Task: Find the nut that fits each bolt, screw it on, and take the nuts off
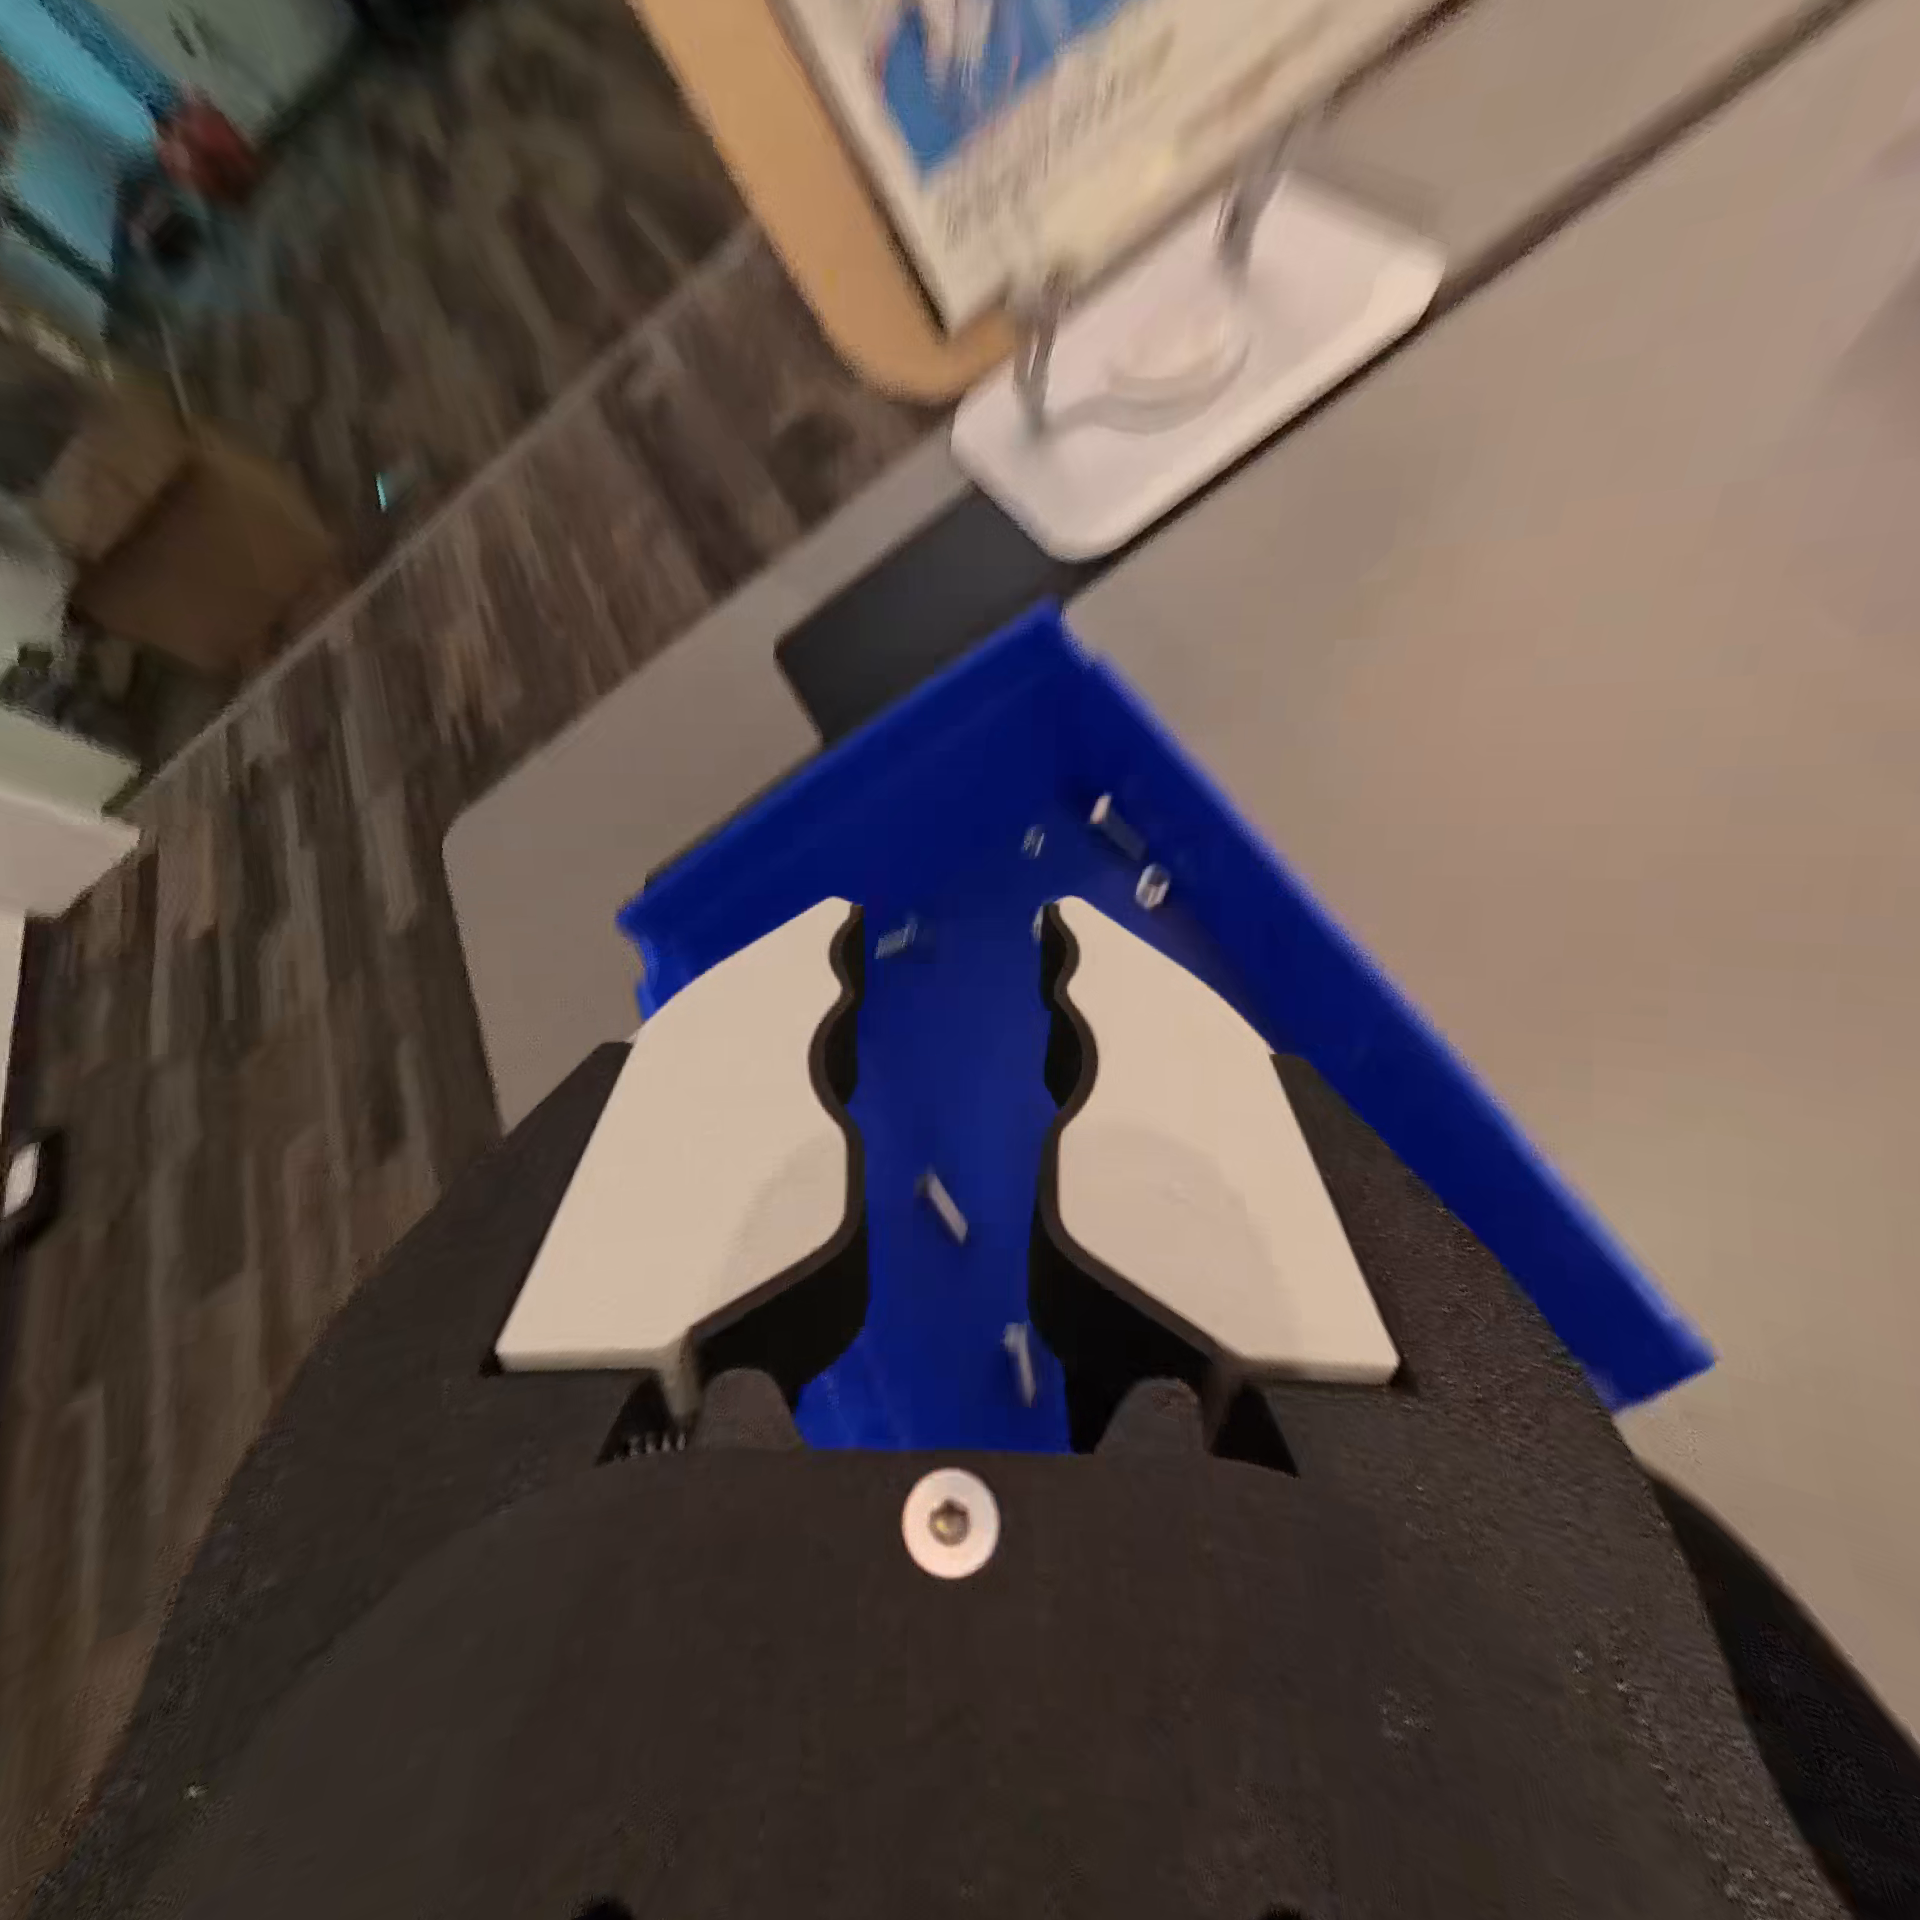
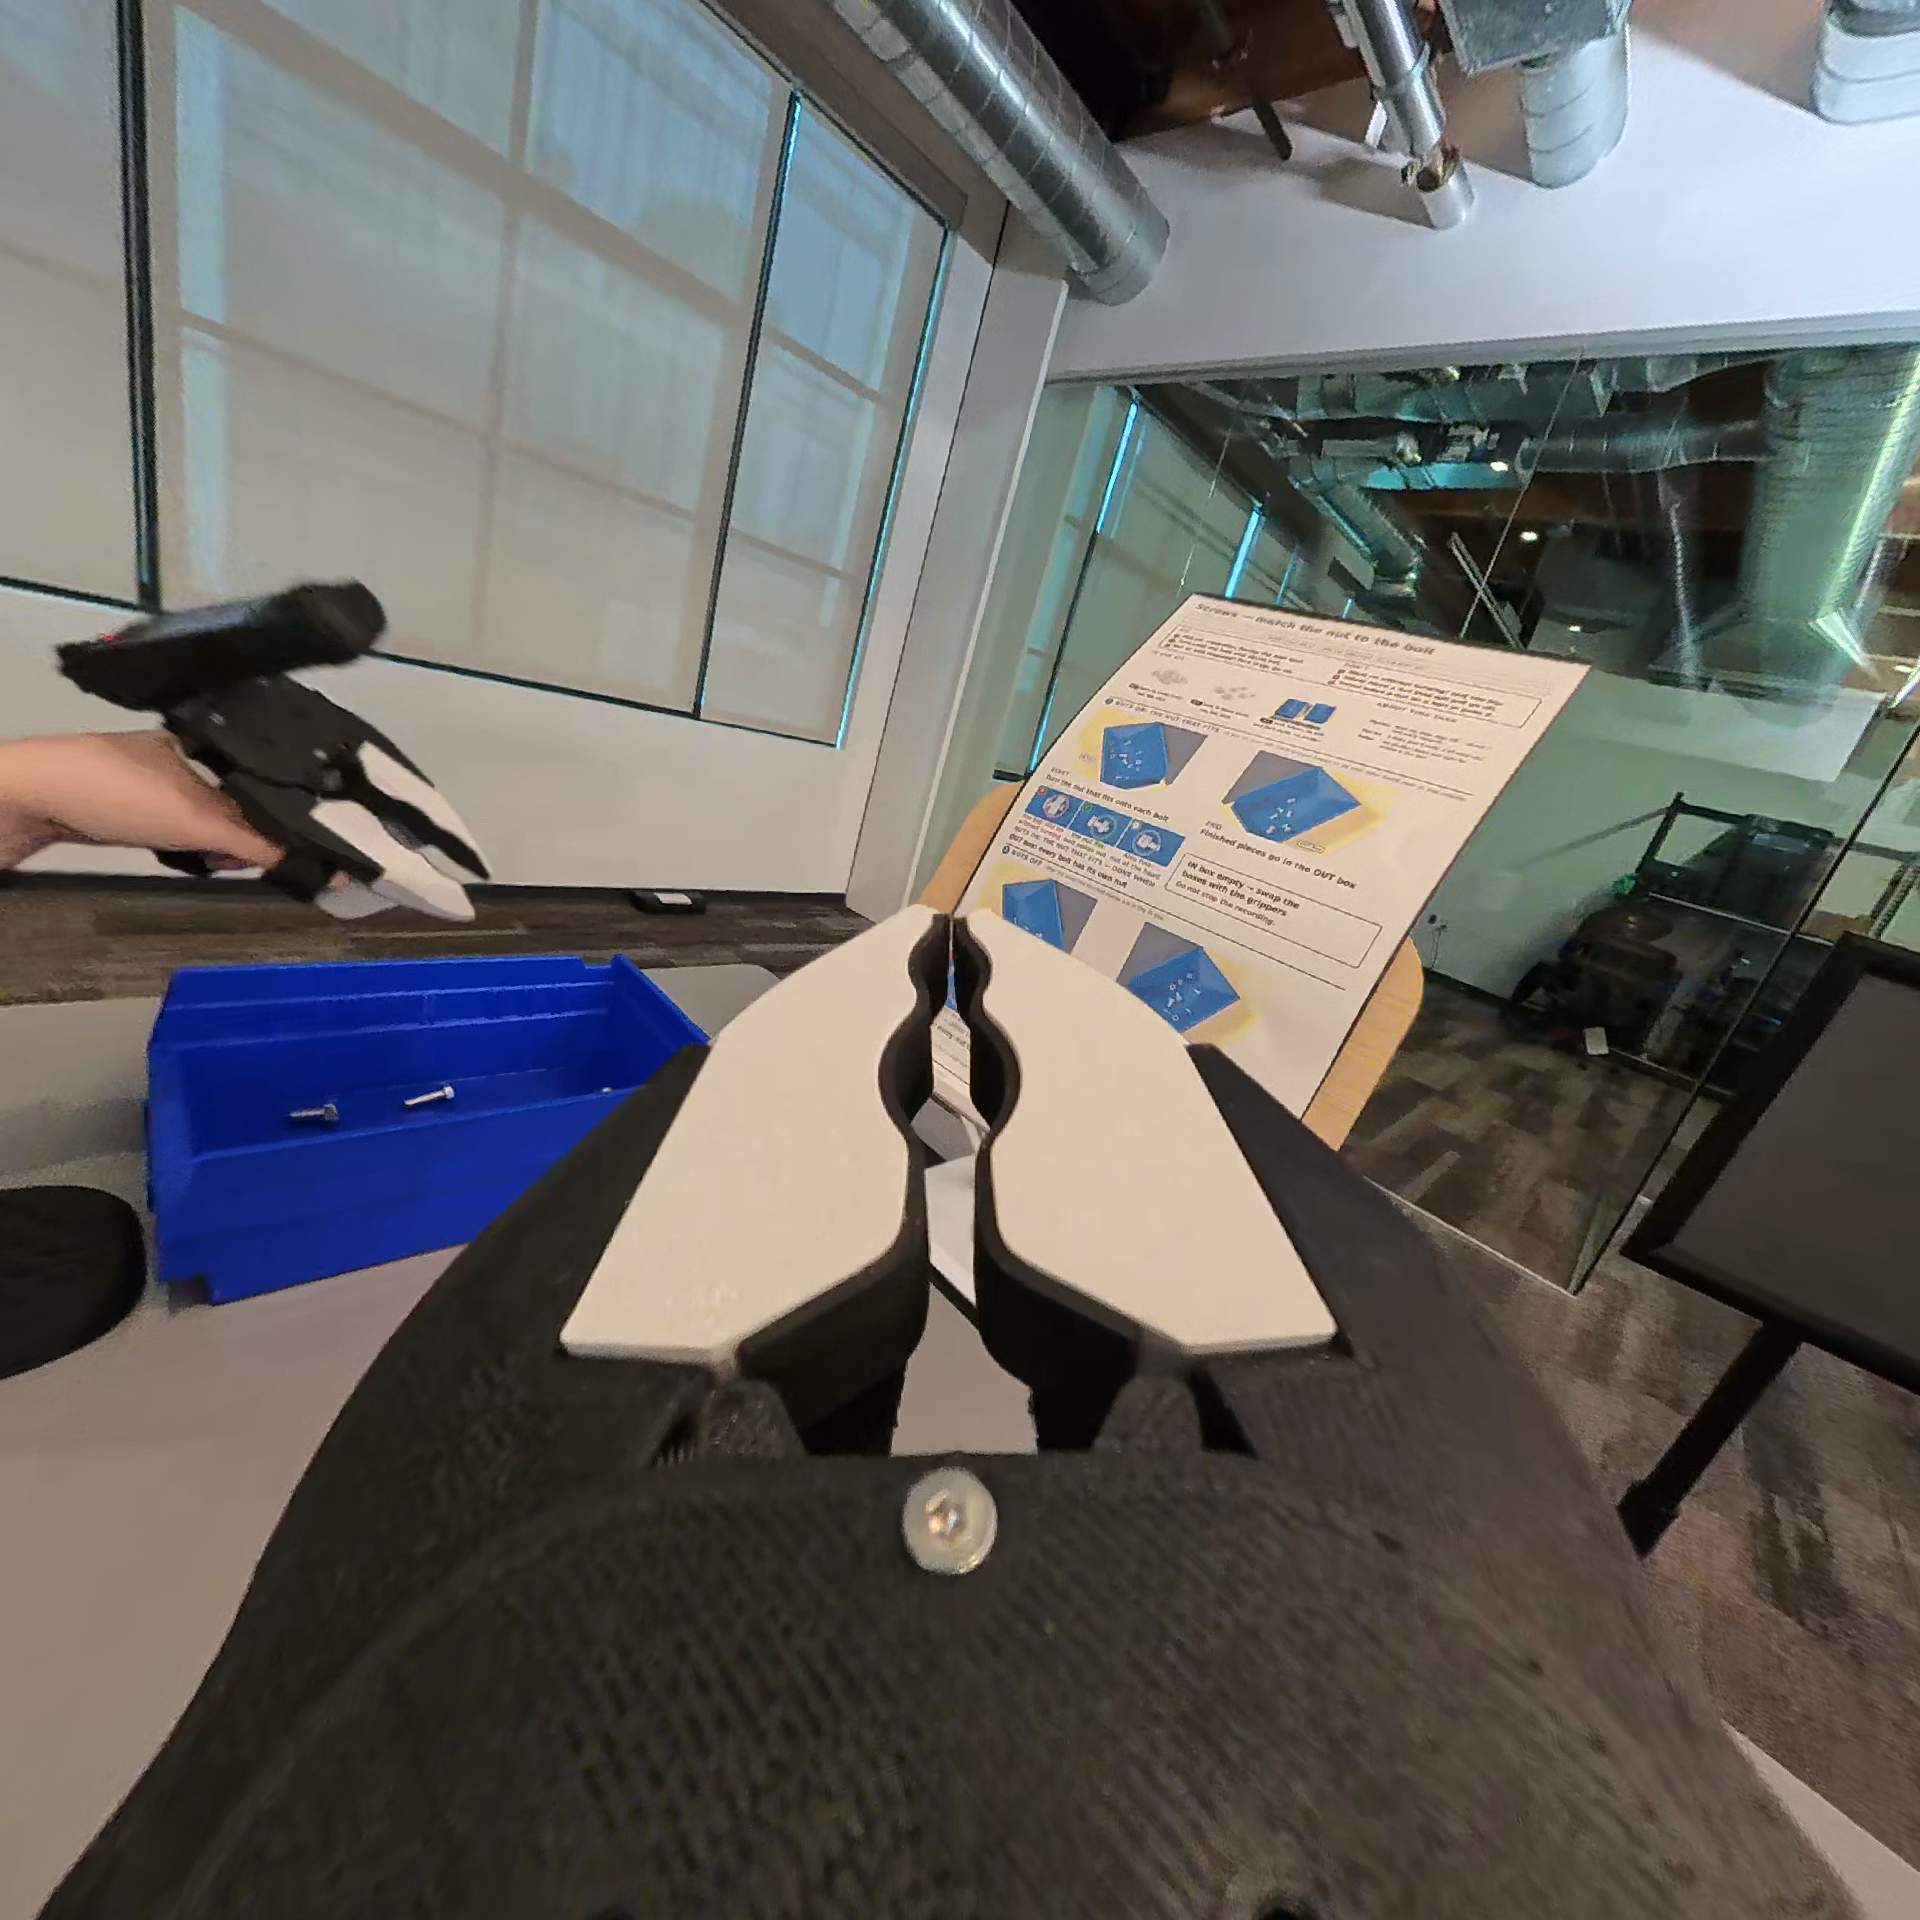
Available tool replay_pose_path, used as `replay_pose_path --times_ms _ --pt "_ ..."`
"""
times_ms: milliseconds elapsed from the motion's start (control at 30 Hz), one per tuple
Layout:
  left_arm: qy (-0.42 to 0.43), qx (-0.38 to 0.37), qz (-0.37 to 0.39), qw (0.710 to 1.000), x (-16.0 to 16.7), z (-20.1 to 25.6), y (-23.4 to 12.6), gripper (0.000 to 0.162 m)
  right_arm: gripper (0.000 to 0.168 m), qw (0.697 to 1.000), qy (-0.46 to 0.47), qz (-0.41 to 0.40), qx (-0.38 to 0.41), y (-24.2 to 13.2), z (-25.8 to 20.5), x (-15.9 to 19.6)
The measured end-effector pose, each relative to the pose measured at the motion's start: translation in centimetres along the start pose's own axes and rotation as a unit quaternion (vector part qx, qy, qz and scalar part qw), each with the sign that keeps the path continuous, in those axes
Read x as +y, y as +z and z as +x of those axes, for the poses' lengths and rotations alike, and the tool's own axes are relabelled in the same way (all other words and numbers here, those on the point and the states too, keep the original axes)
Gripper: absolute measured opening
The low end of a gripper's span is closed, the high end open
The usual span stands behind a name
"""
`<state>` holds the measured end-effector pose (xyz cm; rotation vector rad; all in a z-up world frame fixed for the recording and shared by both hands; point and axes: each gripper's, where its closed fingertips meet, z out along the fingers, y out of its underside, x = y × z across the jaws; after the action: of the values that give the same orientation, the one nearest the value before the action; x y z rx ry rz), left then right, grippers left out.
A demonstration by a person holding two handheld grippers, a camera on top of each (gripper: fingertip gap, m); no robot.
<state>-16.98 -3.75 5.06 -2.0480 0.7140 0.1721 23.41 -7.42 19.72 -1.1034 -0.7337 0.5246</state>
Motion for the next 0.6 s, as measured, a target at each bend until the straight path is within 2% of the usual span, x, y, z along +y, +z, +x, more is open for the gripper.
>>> replay_pose_path --times_ms 100,333,467,600 --pt "-0.031 0.024 -0.12 0.992 4.1 -0.7 0.9 0.037 0.002 1.0 0.011 0.008 -0.005 -0.3 0.3 -0.4" --pt "-0.042 0.078 -0.244 0.966 10.0 1.8 0.5 0.042 0.003 1.0 0.002 0.001 -0.006 -0.4 0.6 -0.1" --pt "-0.06 0.065 -0.313 0.946 14.1 2.6 1.1 0.04 0.003 1.0 0.004 0.004 -0.011 -0.5 0.6 -0.2" --pt "-0.082 0.013 -0.37 0.926 17.8 1.7 2.2 0.04 0.004 1.0 0.006 0.01 -0.012 -0.8 0.7 -0.5"
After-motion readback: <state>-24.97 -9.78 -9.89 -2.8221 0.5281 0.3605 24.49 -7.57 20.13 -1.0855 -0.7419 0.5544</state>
